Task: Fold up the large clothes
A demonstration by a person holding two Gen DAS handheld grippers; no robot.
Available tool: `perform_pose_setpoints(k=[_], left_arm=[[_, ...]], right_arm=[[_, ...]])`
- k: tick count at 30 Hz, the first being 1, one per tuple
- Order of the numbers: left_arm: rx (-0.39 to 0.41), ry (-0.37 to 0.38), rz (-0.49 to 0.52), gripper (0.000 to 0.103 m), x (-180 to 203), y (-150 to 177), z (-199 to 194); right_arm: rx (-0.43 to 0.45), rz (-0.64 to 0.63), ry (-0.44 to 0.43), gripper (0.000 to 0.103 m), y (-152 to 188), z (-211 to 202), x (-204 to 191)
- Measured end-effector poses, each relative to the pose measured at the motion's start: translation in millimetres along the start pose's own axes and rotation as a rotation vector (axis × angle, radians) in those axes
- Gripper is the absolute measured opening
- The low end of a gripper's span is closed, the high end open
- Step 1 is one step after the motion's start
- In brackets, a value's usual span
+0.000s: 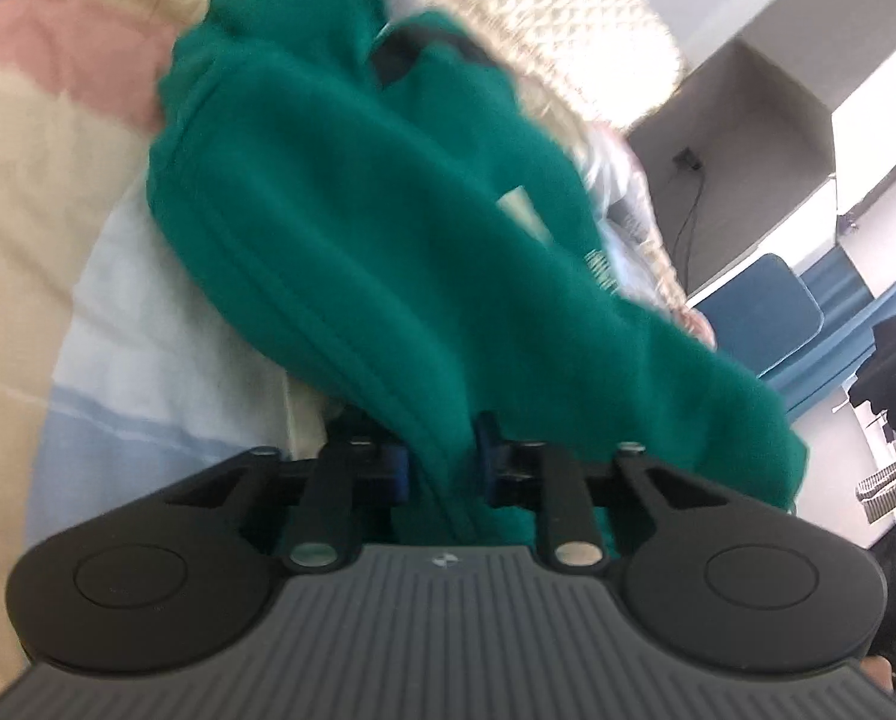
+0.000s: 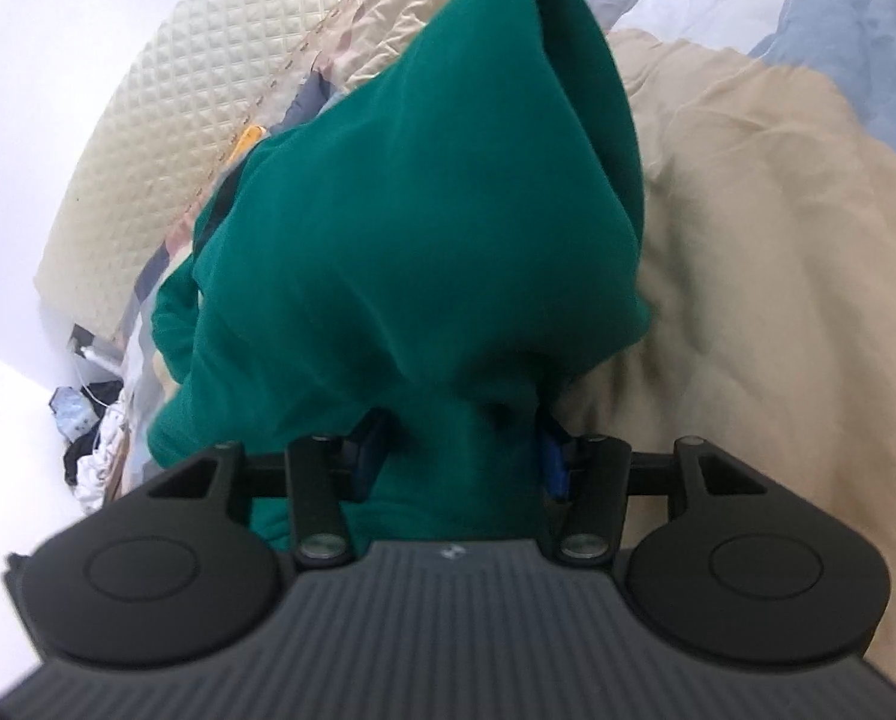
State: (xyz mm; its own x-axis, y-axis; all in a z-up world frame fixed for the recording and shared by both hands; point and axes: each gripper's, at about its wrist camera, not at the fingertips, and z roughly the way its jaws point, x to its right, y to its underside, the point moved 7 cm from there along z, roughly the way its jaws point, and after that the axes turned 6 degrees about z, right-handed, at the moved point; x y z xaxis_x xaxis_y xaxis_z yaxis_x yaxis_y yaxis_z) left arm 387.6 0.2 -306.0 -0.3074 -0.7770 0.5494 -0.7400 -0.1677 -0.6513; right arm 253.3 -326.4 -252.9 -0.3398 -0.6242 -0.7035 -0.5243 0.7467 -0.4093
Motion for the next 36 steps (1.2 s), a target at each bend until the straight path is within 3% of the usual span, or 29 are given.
perform_pose_setpoints(k=[2, 6, 9, 18, 22, 28, 36], left_arm=[[0.057, 0.019, -0.011, 0.014, 7.6, -7.1, -19.2], [0.172, 0.073, -0.017, 0.009, 26.1, -14.3, -65.1], [0.231, 0.095, -0.001, 0.009, 40.5, -10.9, -97.4], [0.370, 0.133, -0.027, 0.007, 65.4, 13.8, -199.4], [0.426, 0.144, -0.027, 0.006, 78.0, 21.0, -247.6], [0.502, 0.110, -0.006, 0.006, 98.2, 18.9, -316.9], [0.598, 0.115, 0.032, 0.006, 145.2, -19.1, -386.3]], right_arm=[[-0.004, -0.021, -0.014, 0.049, -0.4, -0.6, -2.7], [0.011, -0.104, -0.090, 0.024, 4.0, -12.2, -22.0], [0.055, -0.183, -0.182, 0.017, 7.6, -33.9, -42.9], [0.204, -0.440, -0.455, 0.014, 29.9, -124.8, -102.1], [0.255, -0.539, -0.499, 0.014, 40.6, -164.8, -119.0], [0.281, -0.532, -0.570, 0.014, 38.3, -212.6, -145.4], [0.335, -0.617, -0.649, 0.014, 12.1, -273.7, -211.6]])
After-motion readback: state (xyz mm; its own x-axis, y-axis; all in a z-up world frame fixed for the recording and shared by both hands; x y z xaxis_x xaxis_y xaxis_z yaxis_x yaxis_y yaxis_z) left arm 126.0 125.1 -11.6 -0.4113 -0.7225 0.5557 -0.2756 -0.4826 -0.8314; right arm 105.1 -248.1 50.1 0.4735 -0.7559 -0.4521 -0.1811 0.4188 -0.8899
